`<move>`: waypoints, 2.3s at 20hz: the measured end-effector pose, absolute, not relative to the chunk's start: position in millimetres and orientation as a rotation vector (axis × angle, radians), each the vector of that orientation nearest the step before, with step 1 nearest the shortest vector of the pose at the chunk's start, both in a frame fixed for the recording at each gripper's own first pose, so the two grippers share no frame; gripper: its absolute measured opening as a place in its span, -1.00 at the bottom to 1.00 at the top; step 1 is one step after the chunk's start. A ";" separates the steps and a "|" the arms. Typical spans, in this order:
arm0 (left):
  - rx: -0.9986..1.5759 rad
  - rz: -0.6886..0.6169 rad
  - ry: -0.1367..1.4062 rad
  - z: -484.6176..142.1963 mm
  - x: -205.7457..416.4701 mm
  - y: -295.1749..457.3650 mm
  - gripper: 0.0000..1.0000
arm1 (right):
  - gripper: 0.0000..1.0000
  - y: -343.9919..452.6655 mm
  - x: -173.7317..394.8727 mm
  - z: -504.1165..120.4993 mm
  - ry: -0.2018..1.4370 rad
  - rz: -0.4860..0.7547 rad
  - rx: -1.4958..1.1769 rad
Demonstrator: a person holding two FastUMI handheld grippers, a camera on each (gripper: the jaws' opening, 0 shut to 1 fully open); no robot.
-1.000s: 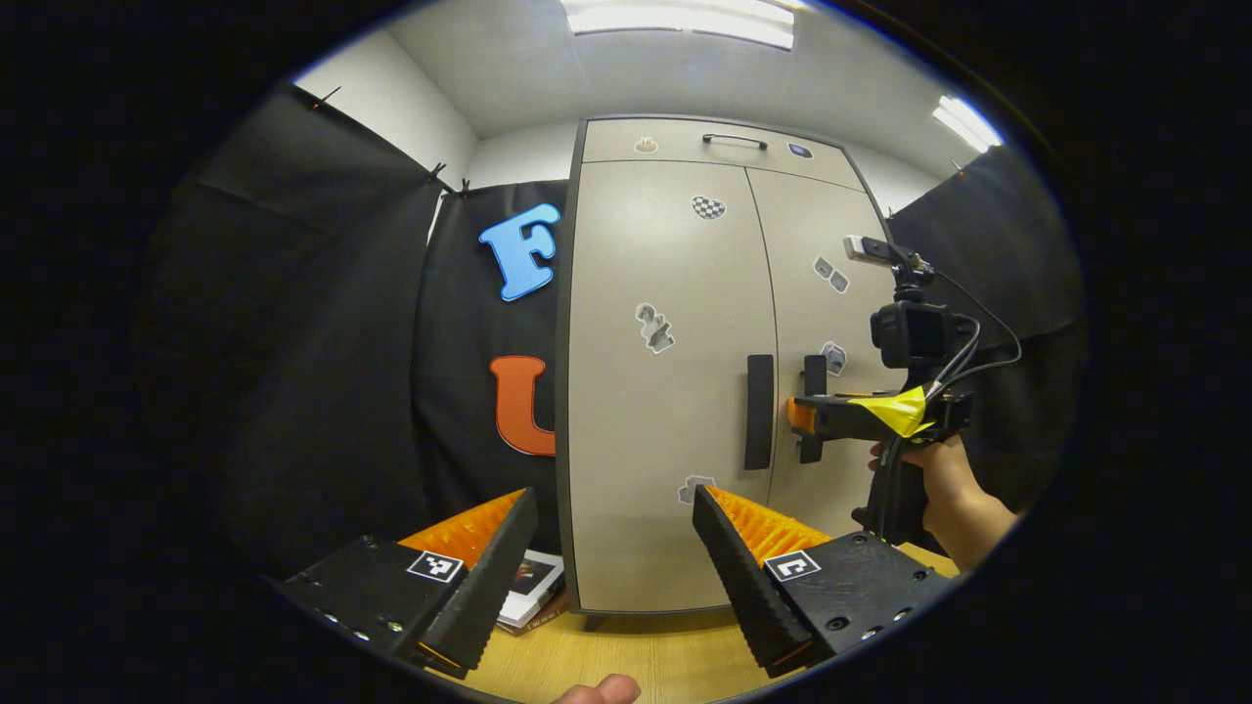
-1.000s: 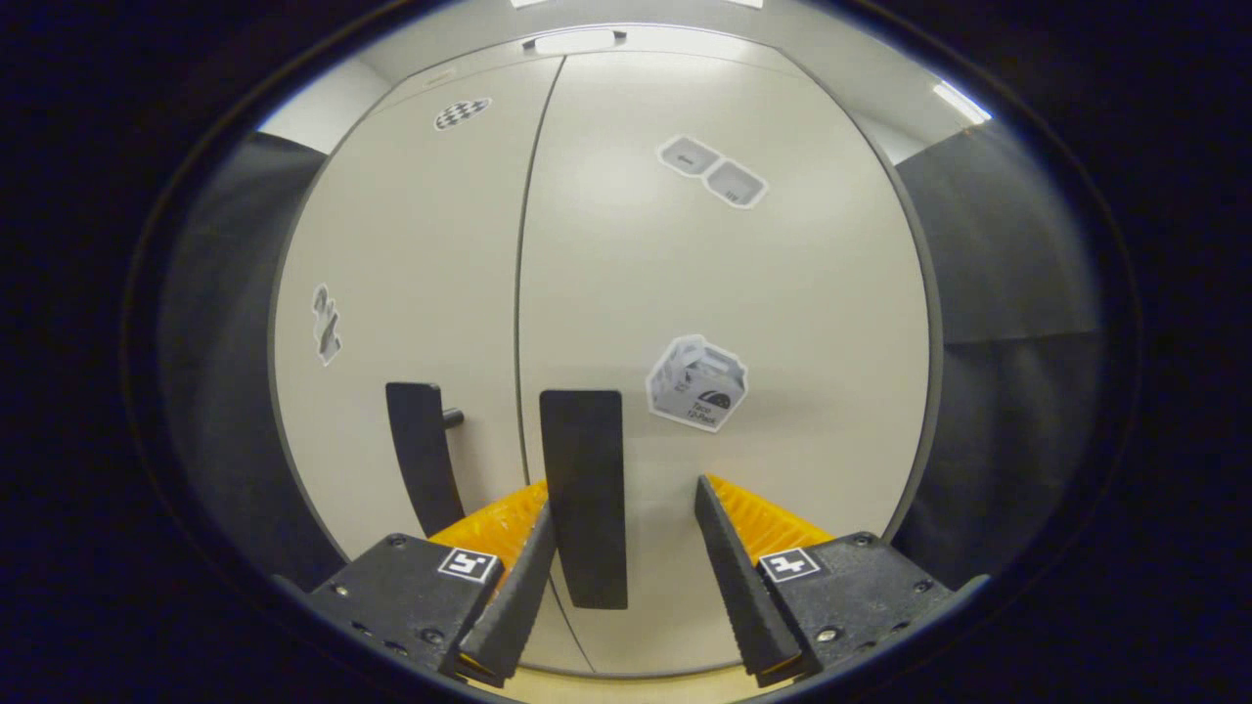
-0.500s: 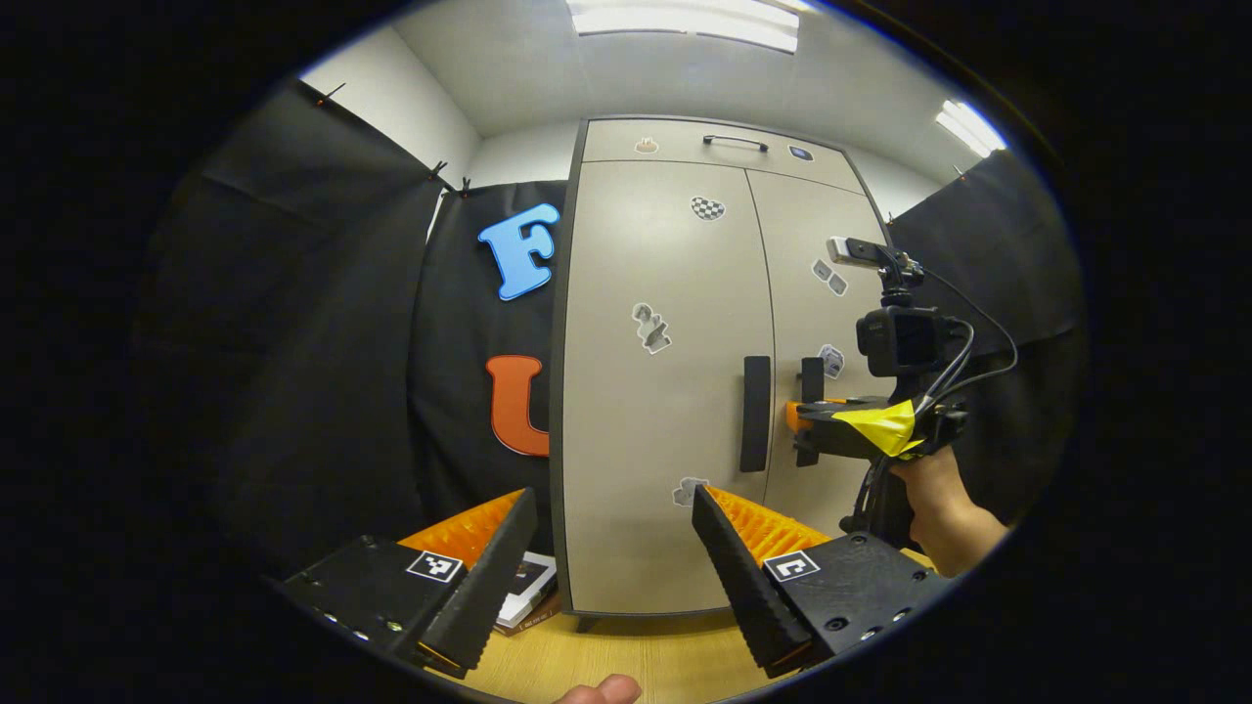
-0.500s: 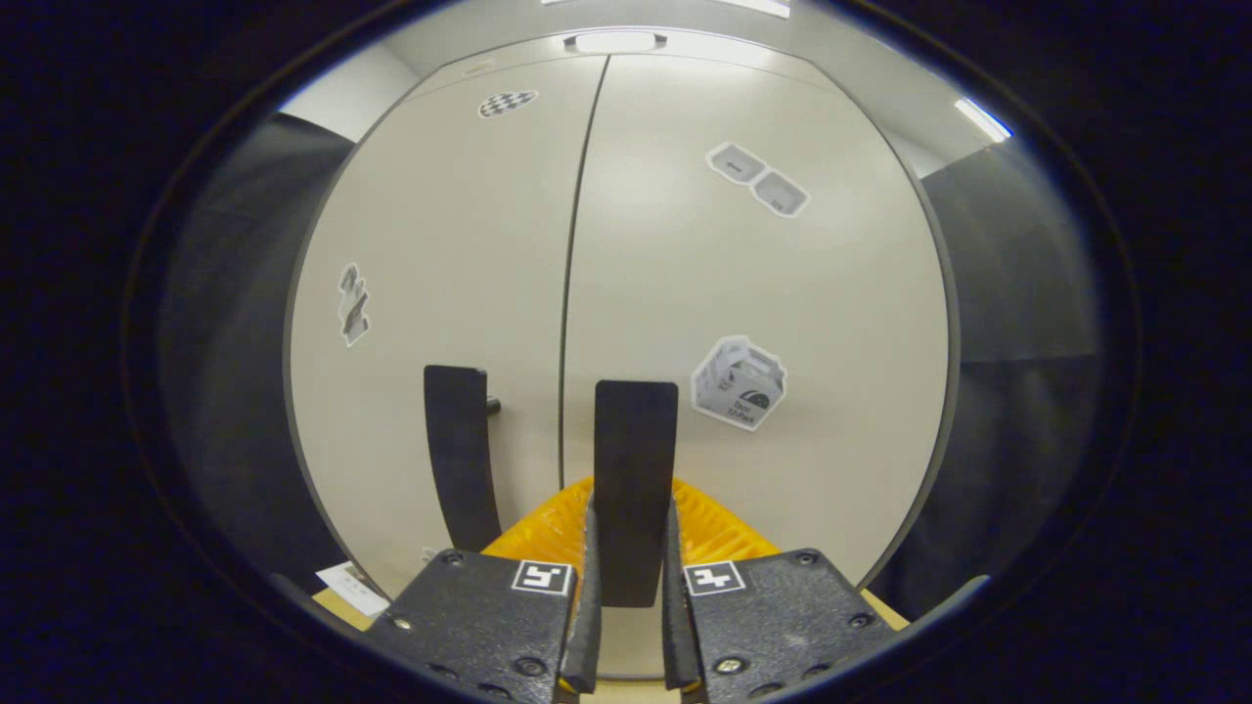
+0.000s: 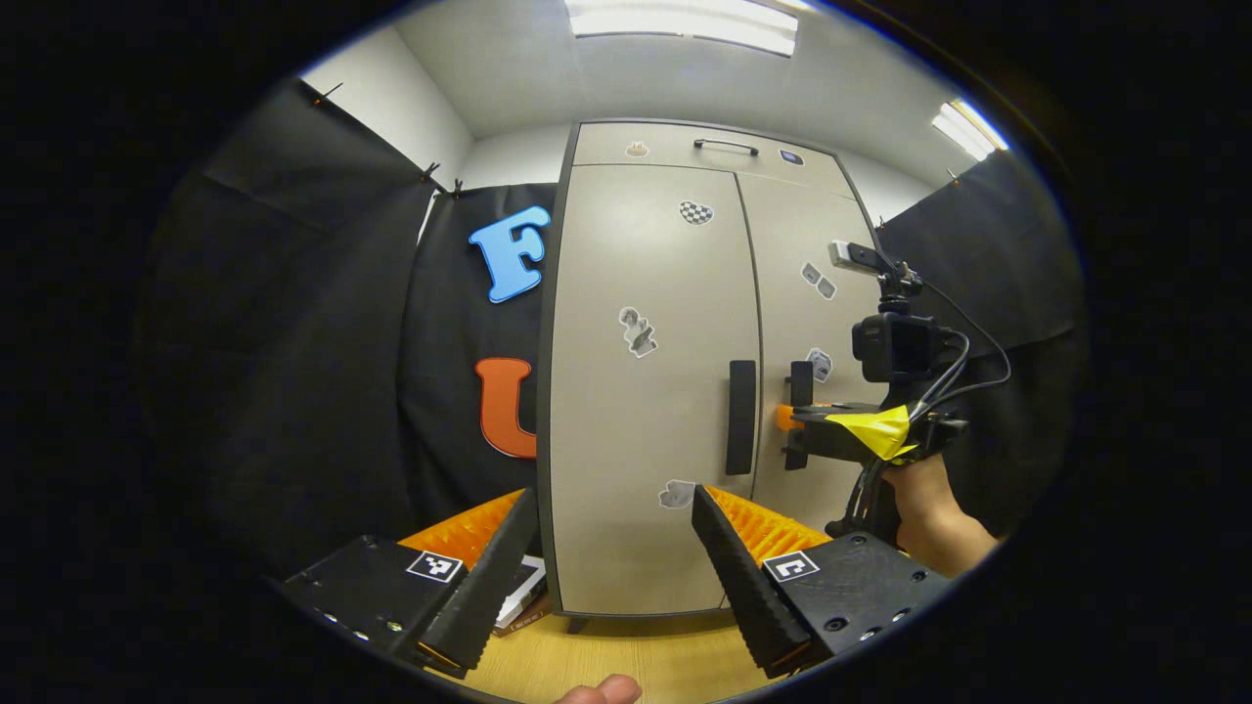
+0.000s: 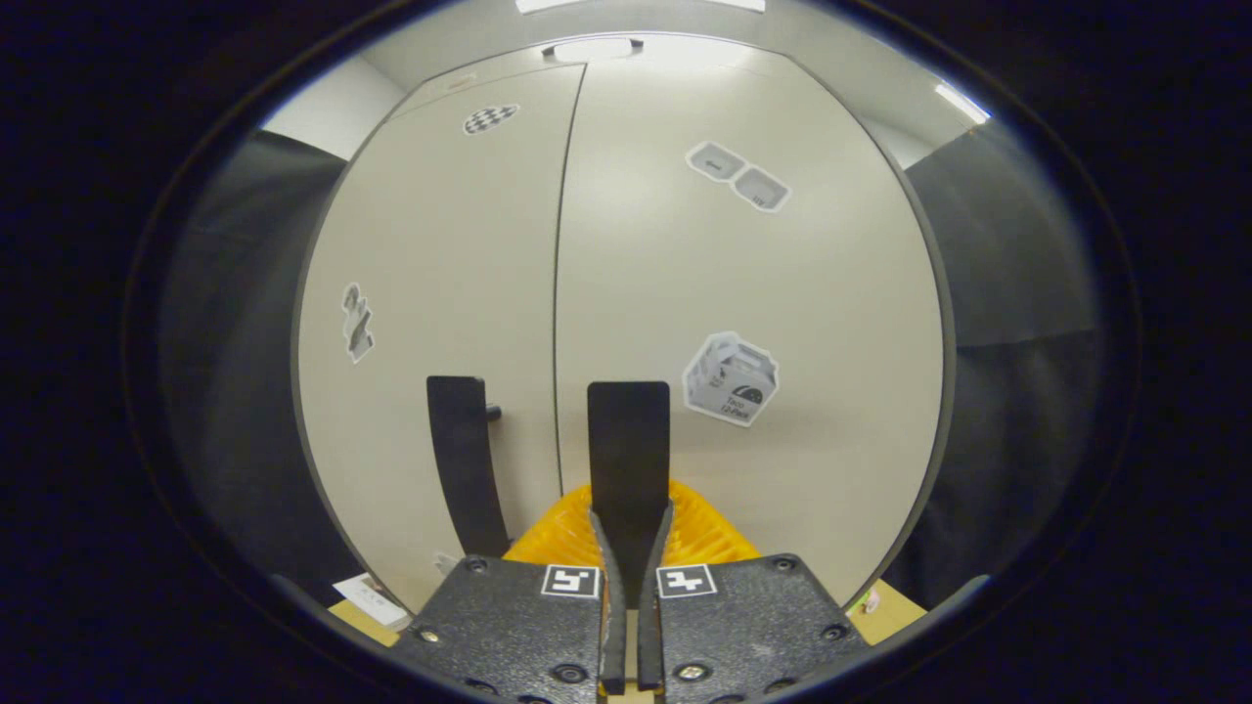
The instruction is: Open the right door of the double-door shoe cabinet with the right hand, and open the left door with the left hand.
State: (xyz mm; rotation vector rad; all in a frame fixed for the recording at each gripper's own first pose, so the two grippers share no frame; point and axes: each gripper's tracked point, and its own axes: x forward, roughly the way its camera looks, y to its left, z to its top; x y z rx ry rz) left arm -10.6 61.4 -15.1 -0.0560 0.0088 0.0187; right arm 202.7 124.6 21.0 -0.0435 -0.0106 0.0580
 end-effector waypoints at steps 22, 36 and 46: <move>-0.042 0.000 0.018 -16.7 -18.3 41.0 0.91 | -0.84 62.7 76.1 18.8 0.000 0.194 -0.052; -0.063 -0.058 0.018 -14.6 -9.9 13.9 0.91 | -0.86 -7.1 27.2 21.8 -0.009 0.089 -0.052; -0.077 -0.067 0.031 -18.2 -0.2 7.4 0.91 | -0.87 -39.8 17.1 22.8 -0.013 0.022 -0.066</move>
